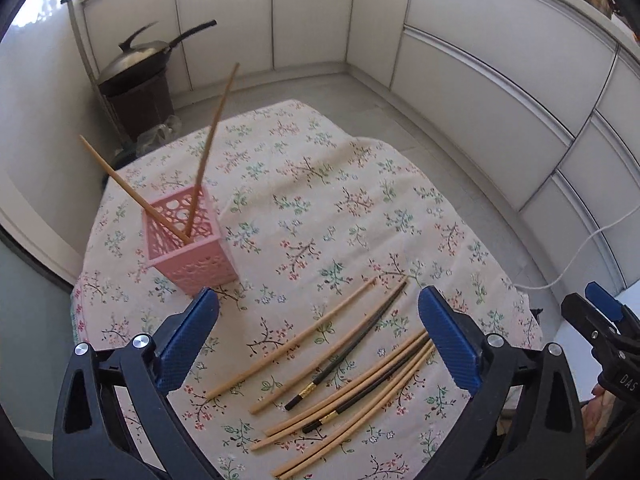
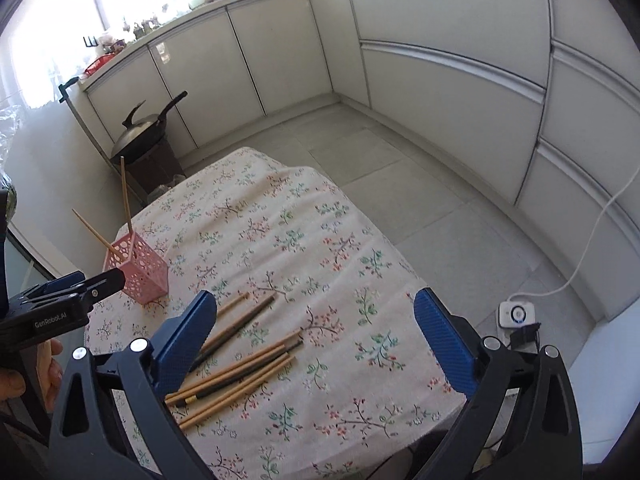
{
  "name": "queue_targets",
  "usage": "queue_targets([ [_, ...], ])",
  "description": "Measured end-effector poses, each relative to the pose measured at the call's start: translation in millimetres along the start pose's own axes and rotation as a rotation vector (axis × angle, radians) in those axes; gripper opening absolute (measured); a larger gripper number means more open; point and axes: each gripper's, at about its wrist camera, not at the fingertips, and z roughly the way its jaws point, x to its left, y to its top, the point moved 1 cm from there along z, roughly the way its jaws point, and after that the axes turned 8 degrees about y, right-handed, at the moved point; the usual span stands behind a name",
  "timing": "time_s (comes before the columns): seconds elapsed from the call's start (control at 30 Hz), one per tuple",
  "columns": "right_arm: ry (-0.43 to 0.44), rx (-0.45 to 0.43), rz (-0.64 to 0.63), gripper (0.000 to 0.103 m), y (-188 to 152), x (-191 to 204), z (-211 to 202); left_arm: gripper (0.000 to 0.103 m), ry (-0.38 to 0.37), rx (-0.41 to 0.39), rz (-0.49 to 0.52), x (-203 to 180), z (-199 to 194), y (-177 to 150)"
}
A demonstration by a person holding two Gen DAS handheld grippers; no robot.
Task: Organize utensils
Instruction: 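Grasp a chopstick from the pile with the left gripper while the right gripper grasps another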
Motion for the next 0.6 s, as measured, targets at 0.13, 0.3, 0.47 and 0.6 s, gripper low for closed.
queue_targets([
  [0.13,0.011,0.108,0.066,0.096,-15,-17,12,0.096,-0.054,0.122,0.046,-12,32,-4],
  [0.3,0.010,0.144,0.093,0.096,-22,-25,19,0.096,-0.032,0.225,0.126,-33,78,0],
  [0.47,0.028,0.205,0.162,0.096,-26,-40,31,0.071,-0.010,0.315,0.157,-45,127,8],
  [0.6,0.021,0.234,0.191,0.096,-27,-51,38,0.054,0.025,0.355,0.184,-52,154,8],
])
